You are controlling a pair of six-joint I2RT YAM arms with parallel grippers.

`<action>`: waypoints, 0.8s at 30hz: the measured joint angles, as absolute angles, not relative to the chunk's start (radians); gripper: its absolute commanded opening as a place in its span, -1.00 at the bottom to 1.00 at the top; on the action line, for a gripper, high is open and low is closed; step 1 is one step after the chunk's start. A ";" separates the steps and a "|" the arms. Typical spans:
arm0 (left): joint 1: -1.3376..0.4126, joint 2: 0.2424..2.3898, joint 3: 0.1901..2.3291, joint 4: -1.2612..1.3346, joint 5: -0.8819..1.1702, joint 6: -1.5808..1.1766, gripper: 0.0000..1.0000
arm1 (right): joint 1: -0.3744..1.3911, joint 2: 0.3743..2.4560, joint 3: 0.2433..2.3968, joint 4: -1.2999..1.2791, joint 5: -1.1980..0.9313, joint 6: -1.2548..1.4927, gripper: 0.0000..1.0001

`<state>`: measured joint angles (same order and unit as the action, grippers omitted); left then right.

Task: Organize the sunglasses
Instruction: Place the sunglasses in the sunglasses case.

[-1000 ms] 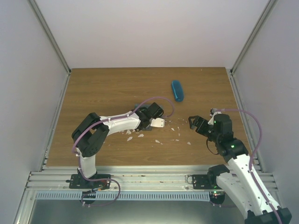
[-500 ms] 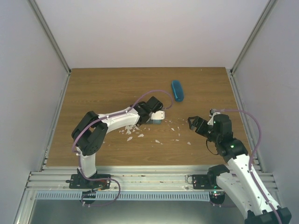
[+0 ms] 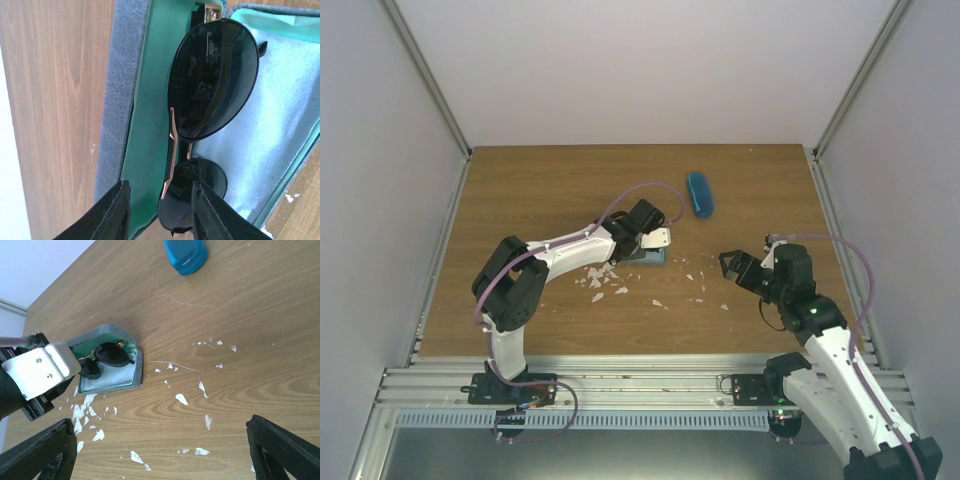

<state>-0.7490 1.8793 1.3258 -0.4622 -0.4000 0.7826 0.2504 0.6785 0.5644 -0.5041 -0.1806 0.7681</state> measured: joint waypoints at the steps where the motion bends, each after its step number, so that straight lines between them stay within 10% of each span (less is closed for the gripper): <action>1: -0.747 1.879 1.326 -0.462 -0.393 0.775 -0.28 | 0.250 0.682 0.562 -0.500 -0.185 0.768 0.84; 15: -0.732 1.649 1.229 -0.356 -0.247 0.452 -0.07 | 0.250 0.770 0.509 -0.400 -0.281 0.739 0.73; 24: -0.677 1.407 0.927 -0.181 -0.207 -0.129 0.45 | 0.310 0.943 0.453 -0.201 -0.334 0.768 0.59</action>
